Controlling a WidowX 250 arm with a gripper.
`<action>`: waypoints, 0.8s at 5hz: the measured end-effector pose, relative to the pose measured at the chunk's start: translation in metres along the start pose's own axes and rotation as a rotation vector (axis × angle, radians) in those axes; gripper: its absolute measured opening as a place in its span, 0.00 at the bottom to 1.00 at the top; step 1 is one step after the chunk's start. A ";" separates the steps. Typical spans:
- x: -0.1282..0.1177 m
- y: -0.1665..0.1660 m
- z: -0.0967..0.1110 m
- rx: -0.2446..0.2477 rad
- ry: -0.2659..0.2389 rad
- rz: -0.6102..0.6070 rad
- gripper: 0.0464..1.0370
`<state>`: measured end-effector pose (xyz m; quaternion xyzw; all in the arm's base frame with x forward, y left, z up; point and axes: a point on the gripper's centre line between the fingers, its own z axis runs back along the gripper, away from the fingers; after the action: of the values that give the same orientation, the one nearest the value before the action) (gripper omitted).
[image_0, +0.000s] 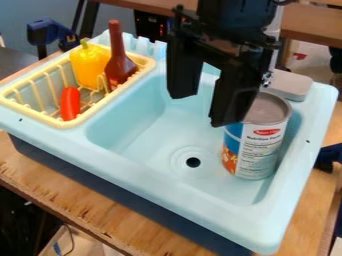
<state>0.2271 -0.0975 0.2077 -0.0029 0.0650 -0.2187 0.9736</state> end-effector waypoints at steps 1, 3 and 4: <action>0.001 0.000 -0.007 -0.002 0.028 0.001 0.96; 0.029 -0.015 -0.009 0.012 -0.070 -0.006 0.96; 0.056 -0.026 -0.012 0.000 -0.092 -0.037 0.96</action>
<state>0.2643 -0.1447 0.1893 -0.0140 0.0200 -0.2364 0.9713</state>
